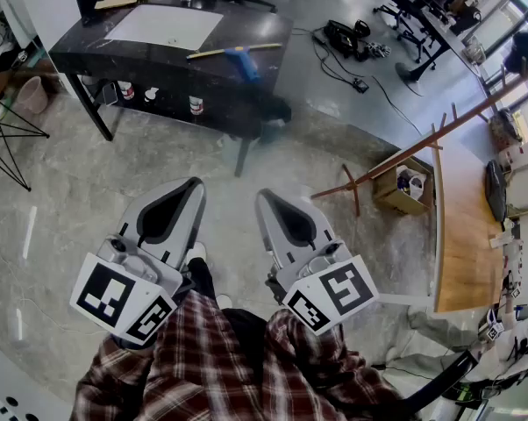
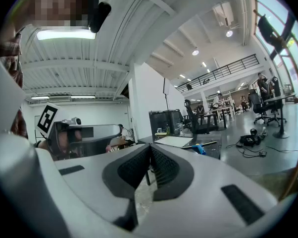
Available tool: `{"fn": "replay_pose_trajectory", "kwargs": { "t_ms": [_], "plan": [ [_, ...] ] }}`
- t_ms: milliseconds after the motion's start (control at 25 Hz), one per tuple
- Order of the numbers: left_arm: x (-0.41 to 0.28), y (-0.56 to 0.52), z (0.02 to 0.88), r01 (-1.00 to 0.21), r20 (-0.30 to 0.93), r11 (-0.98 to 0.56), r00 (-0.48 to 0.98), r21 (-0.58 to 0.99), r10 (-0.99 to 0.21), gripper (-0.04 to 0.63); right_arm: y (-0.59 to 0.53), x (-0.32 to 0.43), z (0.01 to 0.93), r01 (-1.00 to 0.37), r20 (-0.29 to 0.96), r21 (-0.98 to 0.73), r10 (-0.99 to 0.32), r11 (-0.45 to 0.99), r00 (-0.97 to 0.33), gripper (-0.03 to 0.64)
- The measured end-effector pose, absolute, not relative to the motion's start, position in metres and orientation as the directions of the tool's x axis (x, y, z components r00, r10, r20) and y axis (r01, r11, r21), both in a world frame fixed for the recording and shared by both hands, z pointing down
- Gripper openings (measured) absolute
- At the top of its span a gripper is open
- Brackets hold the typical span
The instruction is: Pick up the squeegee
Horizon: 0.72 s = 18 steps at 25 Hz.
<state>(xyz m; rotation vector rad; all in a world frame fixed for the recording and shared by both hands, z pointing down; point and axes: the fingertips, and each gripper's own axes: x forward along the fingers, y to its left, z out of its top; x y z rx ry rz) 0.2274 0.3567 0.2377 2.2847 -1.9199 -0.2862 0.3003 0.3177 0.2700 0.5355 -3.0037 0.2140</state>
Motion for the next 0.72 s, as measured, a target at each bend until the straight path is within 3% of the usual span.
{"fn": "replay_pose_trajectory", "kwargs": {
  "t_ms": [360,720],
  "plan": [
    [0.132,0.269,0.236,-0.951,-0.054,-0.227,0.221,0.210,-0.974,0.009,0.228,0.209,0.269,-0.412,0.103,-0.115,-0.402,0.904,-0.910,0.012],
    [0.079,0.220,0.261,-0.932,-0.023,-0.257,0.260,0.254,-0.965,0.009,0.172,0.174,0.286,-0.504,0.127,-0.140,-0.489,0.852,-0.863,0.012]
  ]
}}
